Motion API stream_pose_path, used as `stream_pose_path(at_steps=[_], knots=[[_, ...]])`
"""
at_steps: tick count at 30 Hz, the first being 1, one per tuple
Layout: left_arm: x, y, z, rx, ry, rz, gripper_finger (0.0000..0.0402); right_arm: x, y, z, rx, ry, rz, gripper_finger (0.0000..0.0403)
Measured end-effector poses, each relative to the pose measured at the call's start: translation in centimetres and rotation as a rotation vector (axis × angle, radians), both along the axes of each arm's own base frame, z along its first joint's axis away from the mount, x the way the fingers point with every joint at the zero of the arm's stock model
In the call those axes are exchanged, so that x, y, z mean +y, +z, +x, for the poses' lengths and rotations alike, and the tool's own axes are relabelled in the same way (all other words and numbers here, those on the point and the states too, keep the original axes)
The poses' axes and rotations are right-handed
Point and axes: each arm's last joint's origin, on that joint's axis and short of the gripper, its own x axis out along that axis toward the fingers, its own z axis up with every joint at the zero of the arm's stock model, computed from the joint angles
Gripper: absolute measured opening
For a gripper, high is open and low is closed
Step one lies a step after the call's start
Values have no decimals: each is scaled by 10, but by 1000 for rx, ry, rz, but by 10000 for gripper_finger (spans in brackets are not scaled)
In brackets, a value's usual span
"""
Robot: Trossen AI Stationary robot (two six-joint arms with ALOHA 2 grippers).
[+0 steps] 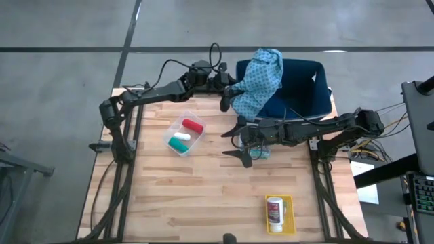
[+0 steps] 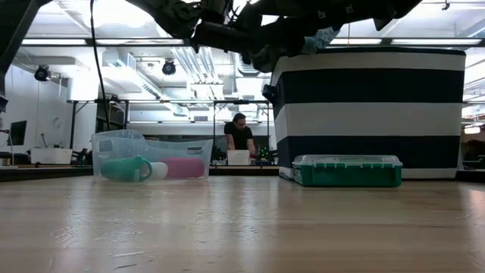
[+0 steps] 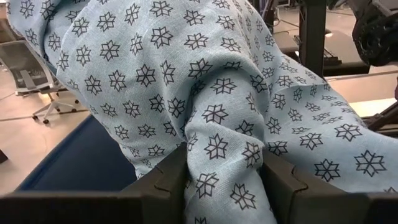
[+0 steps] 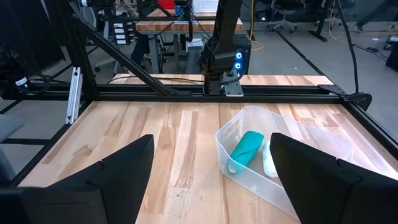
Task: Pick & place medical supplies in basket/bin
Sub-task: Put the light blue patient gown into the blue bin
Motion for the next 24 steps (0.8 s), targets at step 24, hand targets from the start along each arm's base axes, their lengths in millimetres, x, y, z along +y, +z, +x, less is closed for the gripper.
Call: stream_pose_path(at_steps=[24], knots=[[4, -17, 7, 34, -21, 31, 145, 0, 0, 0, 0, -1, 3, 323]])
